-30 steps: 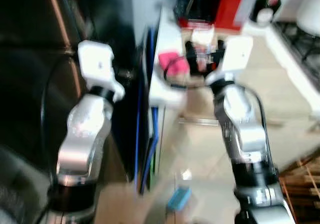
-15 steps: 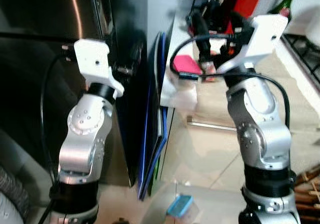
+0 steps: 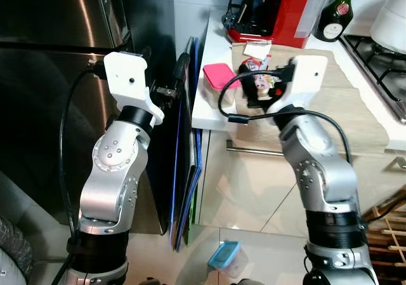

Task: Restocking fridge

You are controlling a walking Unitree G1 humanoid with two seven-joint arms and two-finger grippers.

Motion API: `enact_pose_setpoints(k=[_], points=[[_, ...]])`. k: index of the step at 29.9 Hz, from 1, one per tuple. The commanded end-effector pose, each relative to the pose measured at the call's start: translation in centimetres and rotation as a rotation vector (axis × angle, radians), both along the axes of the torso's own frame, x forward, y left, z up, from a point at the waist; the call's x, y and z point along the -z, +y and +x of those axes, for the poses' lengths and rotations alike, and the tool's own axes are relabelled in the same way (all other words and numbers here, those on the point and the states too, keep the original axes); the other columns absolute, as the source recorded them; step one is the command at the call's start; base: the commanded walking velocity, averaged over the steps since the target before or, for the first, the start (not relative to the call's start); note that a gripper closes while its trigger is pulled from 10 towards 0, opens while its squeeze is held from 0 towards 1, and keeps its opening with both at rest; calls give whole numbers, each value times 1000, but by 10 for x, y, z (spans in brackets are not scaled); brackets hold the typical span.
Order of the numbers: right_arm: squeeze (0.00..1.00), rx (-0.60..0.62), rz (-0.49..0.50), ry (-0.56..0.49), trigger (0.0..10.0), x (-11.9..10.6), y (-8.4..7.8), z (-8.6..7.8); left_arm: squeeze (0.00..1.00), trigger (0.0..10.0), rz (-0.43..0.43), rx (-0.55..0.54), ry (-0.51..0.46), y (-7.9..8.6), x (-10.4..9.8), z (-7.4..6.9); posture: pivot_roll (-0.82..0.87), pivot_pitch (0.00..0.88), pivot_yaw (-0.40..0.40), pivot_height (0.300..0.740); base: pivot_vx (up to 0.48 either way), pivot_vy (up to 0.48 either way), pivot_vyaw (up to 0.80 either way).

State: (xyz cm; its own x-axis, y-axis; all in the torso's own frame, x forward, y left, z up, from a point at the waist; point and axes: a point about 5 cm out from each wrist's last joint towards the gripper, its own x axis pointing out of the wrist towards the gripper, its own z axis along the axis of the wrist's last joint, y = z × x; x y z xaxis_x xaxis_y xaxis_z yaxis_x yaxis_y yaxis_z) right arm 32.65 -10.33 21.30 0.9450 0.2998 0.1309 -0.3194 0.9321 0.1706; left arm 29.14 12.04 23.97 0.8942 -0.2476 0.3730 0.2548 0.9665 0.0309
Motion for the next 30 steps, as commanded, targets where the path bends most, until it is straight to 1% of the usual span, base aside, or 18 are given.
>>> enact_pose_setpoints(k=[1, 2, 7, 11, 19, 26, 30], points=[[0, -29, 11, 17, 10000, 0, 4, 3, 0, 10000, 0, -8, 0, 1, -2, 1, 3, 32, -10, 740, 0, 0, 0], [0, -29, 11, 17, 10000, 0, 4, 3, 0, 10000, 0, -8, 0, 1, -2, 1, 3, 32, -10, 740, 0, 0, 0], [0, -79, 9, 47, 10000, 6, 16, 3, 0, 10000, -1, -12, -2, 2, -3, 0, 7, 35, -12, 740, 0, 0, 0], [0, -85, 18, 70, 10000, 10, 17, 5, 0, 10000, 0, -12, -2, 2, -3, 0, 7, 35, -10, 740, 0, 0, 0], [0, -100, 10, 93, 10000, 13, 32, 17, 0, 10000, 3, -8, -2, 1, -4, 2, 17, 33, -9, 740, 0, 0, 0], [0, -97, 8, 103, 10000, 13, 37, 24, 0, 10000, 4, -13, -3, 2, -4, 2, 25, 33, -13, 740, 0, 0, 0], [0, -89, 19, 128, 10000, 15, 39, 29, 0, 10000, 3, -17, -2, 2, -5, 1, 30, 35, -15, 740, 0, 0, 0]])
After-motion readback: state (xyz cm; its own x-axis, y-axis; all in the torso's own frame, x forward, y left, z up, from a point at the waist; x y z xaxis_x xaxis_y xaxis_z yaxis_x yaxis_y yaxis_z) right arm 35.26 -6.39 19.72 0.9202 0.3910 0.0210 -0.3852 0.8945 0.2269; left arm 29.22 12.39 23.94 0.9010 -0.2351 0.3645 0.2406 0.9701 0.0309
